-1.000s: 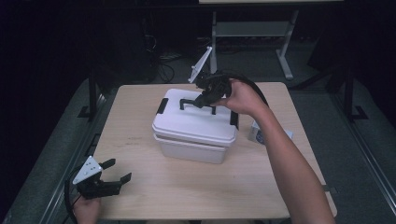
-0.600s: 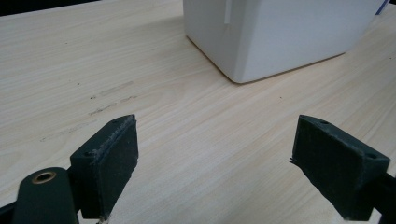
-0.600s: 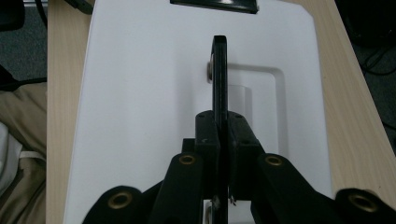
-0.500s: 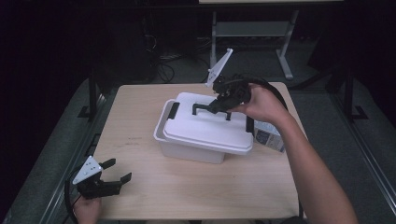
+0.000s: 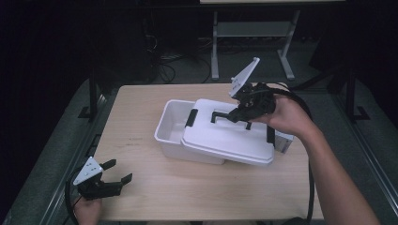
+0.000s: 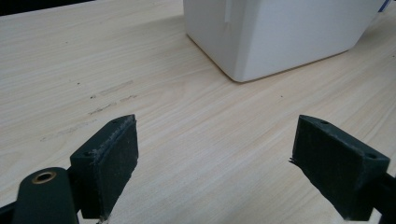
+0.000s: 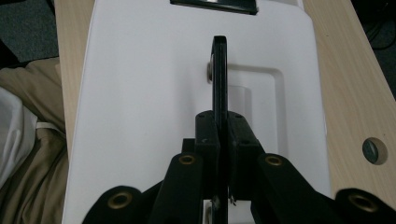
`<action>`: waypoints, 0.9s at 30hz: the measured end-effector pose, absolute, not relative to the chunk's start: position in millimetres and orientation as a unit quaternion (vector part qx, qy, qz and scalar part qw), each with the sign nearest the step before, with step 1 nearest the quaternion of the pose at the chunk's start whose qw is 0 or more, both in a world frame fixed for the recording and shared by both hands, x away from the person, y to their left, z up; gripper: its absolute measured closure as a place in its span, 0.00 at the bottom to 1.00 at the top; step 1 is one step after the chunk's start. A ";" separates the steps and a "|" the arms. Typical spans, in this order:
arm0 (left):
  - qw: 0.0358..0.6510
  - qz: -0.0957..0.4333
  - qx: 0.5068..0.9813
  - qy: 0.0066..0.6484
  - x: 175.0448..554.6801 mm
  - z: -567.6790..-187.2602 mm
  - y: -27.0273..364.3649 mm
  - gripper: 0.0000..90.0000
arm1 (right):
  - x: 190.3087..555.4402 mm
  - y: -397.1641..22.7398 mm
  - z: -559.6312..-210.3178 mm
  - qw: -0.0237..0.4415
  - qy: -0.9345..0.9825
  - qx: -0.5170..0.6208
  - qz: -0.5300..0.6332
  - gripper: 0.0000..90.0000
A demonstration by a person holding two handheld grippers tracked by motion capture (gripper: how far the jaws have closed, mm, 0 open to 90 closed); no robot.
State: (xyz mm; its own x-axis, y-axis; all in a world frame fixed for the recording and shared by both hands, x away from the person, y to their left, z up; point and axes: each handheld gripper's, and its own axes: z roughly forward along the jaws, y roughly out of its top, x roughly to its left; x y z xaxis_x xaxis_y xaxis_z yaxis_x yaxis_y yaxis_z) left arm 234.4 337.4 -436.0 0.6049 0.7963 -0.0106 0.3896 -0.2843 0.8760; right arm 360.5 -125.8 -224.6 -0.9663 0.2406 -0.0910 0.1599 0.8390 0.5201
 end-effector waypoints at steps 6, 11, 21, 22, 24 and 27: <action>0.458 0.221 0.770 0.384 234.4 -435.7 336.2 0.15 | 347.8 -144.7 -221.1 0.081 0.954 0.114 0.264 0.94; 0.458 0.222 0.770 0.385 234.5 -435.7 336.1 0.15 | 336.7 -161.6 -219.8 0.082 0.954 0.118 0.265 0.94; 0.456 0.225 0.770 0.385 233.9 -435.6 335.9 0.15 | 312.7 -200.0 -225.1 0.085 0.948 0.139 0.273 0.94; 0.456 0.225 0.770 0.385 233.8 -435.6 336.0 0.15 | 312.7 -200.0 -225.1 0.085 0.948 0.139 0.273 0.94; 0.456 0.225 0.770 0.385 233.6 -435.7 336.0 0.15 | 307.6 -208.1 -226.5 0.087 0.947 0.143 0.274 0.94; 0.456 0.225 0.770 0.386 233.6 -435.8 336.0 0.15 | 301.2 -218.6 -229.7 0.087 0.947 0.149 0.271 0.94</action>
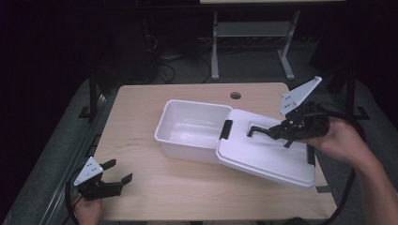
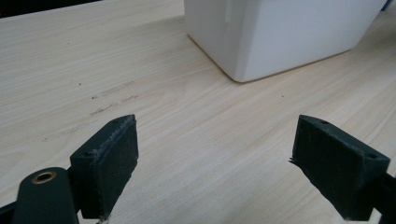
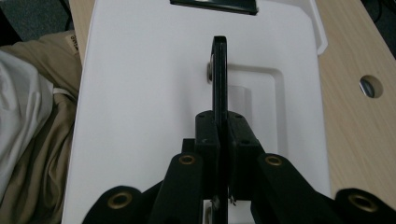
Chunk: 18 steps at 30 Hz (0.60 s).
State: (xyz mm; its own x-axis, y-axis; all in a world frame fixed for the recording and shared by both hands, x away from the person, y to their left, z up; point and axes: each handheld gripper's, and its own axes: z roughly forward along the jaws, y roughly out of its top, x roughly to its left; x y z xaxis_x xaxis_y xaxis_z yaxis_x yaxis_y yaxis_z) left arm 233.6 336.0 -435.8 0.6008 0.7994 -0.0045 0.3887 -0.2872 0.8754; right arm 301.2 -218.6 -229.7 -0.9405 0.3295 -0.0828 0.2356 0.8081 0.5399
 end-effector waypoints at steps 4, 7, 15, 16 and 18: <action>0.454 0.226 0.771 0.386 233.5 -435.8 335.4 0.15 | 293.0 -235.0 -236.0 0.085 0.945 0.159 0.272 0.94; 0.454 0.225 0.771 0.386 233.3 -435.6 335.1 0.15 | 289.3 -242.7 -240.0 0.084 0.943 0.162 0.277 0.94; 0.455 0.226 0.770 0.386 233.1 -435.5 334.1 0.15 | 283.0 -253.6 -253.4 0.080 0.945 0.165 0.270 0.94; 0.455 0.226 0.770 0.385 233.0 -435.5 334.2 0.15 | 282.2 -256.1 -257.5 0.077 0.945 0.164 0.274 0.94; 0.456 0.226 0.769 0.386 232.9 -435.5 334.5 0.15 | 282.1 -256.7 -259.0 0.077 0.944 0.163 0.276 0.94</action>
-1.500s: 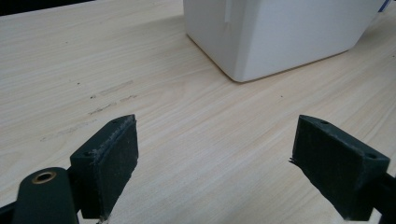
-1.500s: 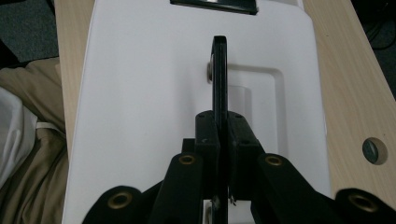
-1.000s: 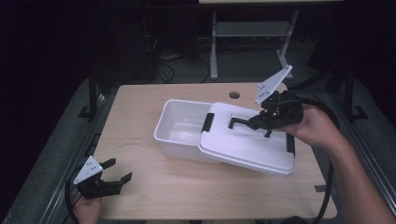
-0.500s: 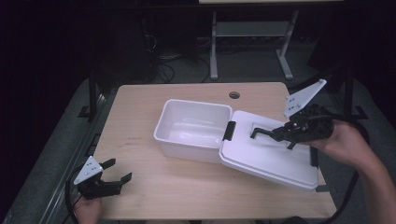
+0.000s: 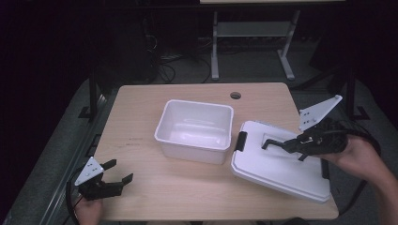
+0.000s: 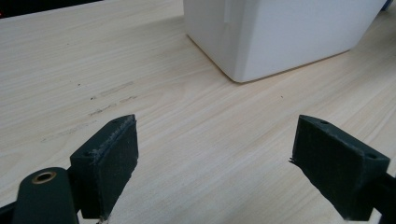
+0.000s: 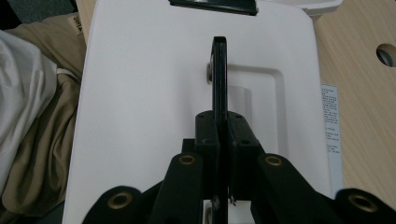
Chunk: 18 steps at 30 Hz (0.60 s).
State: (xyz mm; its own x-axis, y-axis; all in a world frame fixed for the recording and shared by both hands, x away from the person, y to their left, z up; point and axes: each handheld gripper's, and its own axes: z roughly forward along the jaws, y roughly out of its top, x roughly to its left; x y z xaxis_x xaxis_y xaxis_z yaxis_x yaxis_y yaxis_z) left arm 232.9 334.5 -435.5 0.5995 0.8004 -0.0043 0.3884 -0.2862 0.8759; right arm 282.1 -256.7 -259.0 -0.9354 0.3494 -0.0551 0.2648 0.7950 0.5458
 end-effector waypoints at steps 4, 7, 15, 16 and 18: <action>0.457 0.226 0.768 0.388 232.8 -435.5 335.3 0.15 | 282.6 -258.4 -269.1 0.070 0.944 0.163 0.279 0.94; 0.457 0.226 0.768 0.388 232.8 -435.7 335.6 0.15 | 284.2 -258.8 -277.2 0.065 0.944 0.165 0.277 0.94; 0.456 0.225 0.769 0.389 233.6 -436.4 334.9 0.15 | 288.9 -257.2 -302.9 0.052 0.945 0.172 0.272 0.94; 0.455 0.224 0.769 0.389 233.7 -436.4 334.9 0.15 | 289.3 -256.8 -305.0 0.051 0.945 0.173 0.272 0.94; 0.456 0.225 0.769 0.389 233.6 -436.3 334.9 0.15 | 290.4 -255.5 -309.7 0.051 0.946 0.172 0.268 0.94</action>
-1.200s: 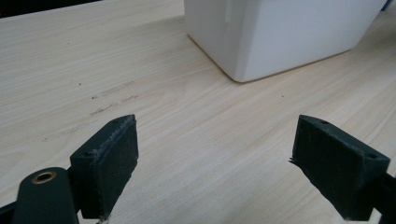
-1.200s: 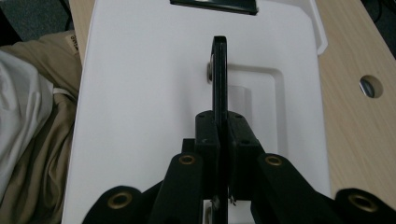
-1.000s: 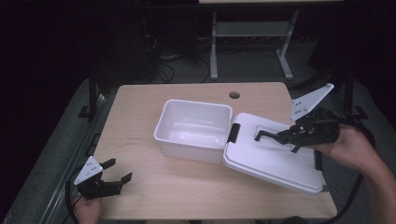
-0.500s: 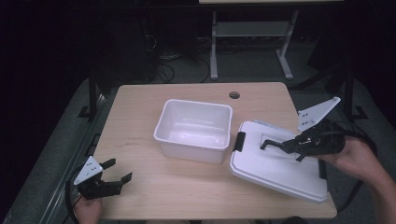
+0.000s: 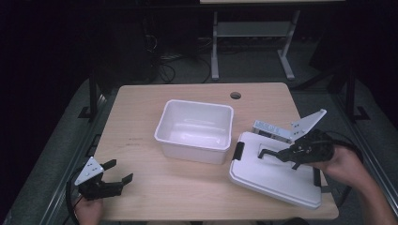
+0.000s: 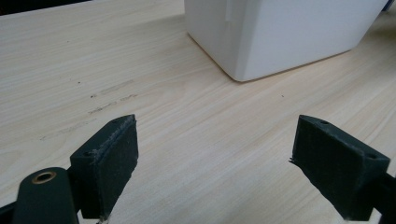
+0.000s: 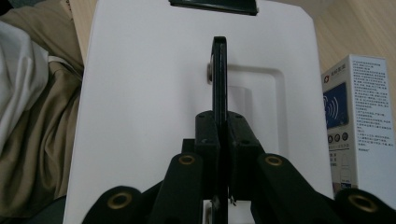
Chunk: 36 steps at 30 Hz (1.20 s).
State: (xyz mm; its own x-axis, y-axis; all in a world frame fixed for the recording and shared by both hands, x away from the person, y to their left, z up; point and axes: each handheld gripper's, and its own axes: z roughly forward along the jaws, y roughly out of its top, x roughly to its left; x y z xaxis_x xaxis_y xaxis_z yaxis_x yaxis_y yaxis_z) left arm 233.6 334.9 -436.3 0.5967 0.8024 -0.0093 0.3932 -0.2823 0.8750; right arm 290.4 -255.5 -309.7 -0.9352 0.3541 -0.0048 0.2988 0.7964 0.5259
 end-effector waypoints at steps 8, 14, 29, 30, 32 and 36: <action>0.455 0.225 0.769 0.388 233.4 -436.4 334.9 0.15 | 293.5 -253.0 -328.9 0.046 0.946 0.177 0.267 0.94; 0.456 0.225 0.768 0.388 233.5 -436.4 335.5 0.15 | 298.6 -252.6 -347.7 0.040 0.947 0.187 0.258 0.94; 0.456 0.228 0.767 0.388 232.8 -436.0 336.0 0.15 | 309.1 -251.7 -383.3 0.029 0.945 0.208 0.250 0.94; 0.457 0.227 0.767 0.389 233.0 -436.0 335.9 0.15 | 310.2 -251.3 -385.9 0.031 0.946 0.206 0.249 0.94; 0.456 0.226 0.768 0.387 233.1 -436.1 335.6 0.15 | 310.9 -249.9 -389.3 0.028 0.947 0.207 0.245 0.93; 0.457 0.227 0.767 0.388 233.0 -436.0 335.9 0.15 | 312.1 -247.9 -394.2 0.025 0.947 0.206 0.244 0.93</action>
State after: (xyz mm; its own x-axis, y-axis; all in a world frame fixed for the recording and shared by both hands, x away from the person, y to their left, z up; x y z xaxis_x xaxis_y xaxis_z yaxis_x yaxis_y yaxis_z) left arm 233.0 335.9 -436.0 0.5954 0.8034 -0.0067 0.3886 -0.2808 0.8776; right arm 312.1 -247.9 -394.2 -0.9138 0.4027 0.0528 0.3781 0.7960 0.4727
